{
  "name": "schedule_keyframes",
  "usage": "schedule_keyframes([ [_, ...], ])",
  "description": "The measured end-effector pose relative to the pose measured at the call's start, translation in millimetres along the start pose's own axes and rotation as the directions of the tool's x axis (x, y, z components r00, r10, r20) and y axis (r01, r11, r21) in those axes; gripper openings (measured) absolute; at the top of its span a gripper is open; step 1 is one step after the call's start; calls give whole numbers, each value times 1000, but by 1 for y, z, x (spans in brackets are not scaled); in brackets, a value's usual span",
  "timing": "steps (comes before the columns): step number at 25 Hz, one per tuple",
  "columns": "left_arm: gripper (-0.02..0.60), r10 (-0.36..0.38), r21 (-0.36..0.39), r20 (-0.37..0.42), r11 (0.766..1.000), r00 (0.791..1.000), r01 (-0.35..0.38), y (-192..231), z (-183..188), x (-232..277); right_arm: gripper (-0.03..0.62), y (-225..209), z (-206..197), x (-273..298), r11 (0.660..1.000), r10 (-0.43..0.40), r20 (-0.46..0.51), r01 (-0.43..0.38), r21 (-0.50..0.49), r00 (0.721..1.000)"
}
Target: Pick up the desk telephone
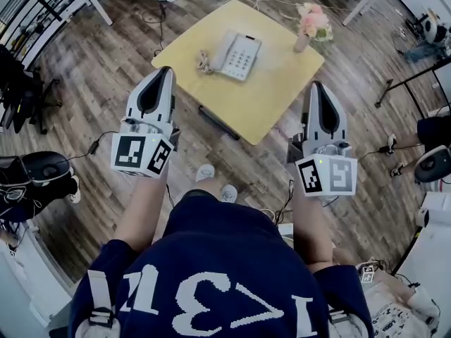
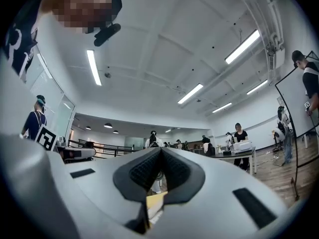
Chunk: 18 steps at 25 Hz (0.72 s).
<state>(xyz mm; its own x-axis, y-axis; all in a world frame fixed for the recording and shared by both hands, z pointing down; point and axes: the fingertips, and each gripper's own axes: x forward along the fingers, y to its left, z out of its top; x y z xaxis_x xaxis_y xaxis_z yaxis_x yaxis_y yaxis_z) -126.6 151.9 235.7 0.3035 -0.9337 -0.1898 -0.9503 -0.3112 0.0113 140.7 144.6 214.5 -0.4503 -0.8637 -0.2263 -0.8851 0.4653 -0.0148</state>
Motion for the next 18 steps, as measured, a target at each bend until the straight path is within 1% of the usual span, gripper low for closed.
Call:
schedule_keyframes([
  [4,20,8,-13,8,1000,1000,-8,12,-3,9,26,1,-2,15,1000,5,0,-5,5,1000],
  [8,20,-2,-45,20,999,1000,3,26,-16,41,25,-4,-2,38,1000,-2,2,2,-26,1000],
  [13,20,-65,-50,38,997,997,67,43,-30,108,26,-26,-10,86,997,-48,9,49,-64,999],
  [18,20,-118,-39,57,992,991,121,81,-28,190,26,-48,-15,163,993,-83,26,85,-77,996],
])
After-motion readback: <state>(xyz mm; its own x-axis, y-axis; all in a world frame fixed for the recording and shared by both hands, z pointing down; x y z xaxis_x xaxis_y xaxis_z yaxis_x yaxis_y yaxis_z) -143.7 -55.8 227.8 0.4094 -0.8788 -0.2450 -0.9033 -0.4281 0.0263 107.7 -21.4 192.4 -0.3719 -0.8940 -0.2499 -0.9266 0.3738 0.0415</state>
